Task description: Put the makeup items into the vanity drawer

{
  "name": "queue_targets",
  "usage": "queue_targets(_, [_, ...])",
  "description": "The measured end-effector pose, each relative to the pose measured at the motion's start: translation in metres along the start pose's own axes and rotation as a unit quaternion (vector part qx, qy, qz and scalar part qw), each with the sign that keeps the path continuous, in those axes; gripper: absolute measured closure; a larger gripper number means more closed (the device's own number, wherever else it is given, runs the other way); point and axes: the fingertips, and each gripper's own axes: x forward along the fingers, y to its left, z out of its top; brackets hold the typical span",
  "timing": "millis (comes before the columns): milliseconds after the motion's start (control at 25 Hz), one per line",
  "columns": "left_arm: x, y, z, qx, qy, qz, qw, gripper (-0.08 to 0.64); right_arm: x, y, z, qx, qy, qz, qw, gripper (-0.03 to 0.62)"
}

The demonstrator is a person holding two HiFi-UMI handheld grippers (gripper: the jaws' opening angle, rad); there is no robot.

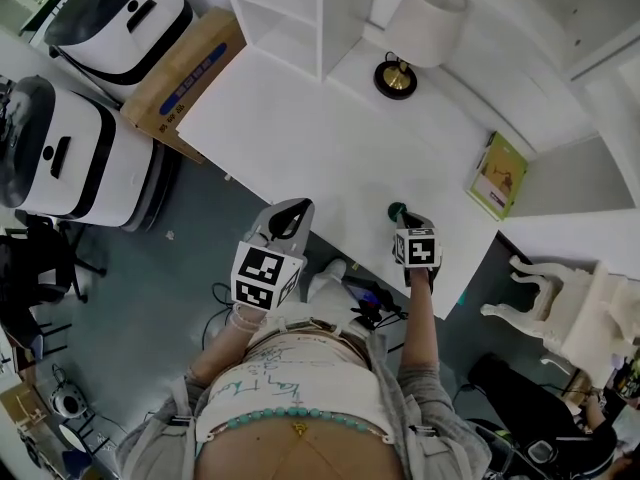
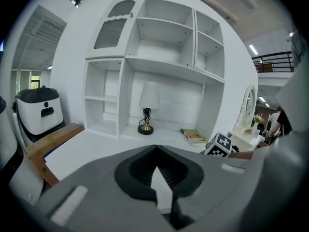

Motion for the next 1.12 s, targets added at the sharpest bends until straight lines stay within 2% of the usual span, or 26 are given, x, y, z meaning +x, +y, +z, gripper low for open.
queue_targets(480, [0.0, 0.009, -0.005, -0.01, 0.005, 0.009, 0.9999, 0.558, 0.018, -0.006, 0.001, 0.015, 0.004, -0.012, 1.0, 0.561])
queue_targets(680, [0.002, 0.011, -0.005, -0.011, 0.007, 0.011, 0.9999, 0.558, 0.024, -0.009, -0.003, 0.022, 0.013, -0.021, 0.999, 0.534])
queue_targets(880, [0.003, 0.013, -0.006, -0.012, 0.012, 0.012, 0.9998, 0.558, 0.025, -0.013, -0.006, 0.04, 0.026, -0.031, 0.998, 0.503])
queue_targets(1120, [0.003, 0.014, -0.005, -0.011, 0.01, 0.013, 0.9998, 0.558, 0.022, -0.012, 0.002, 0.076, 0.017, -0.029, 0.997, 0.495])
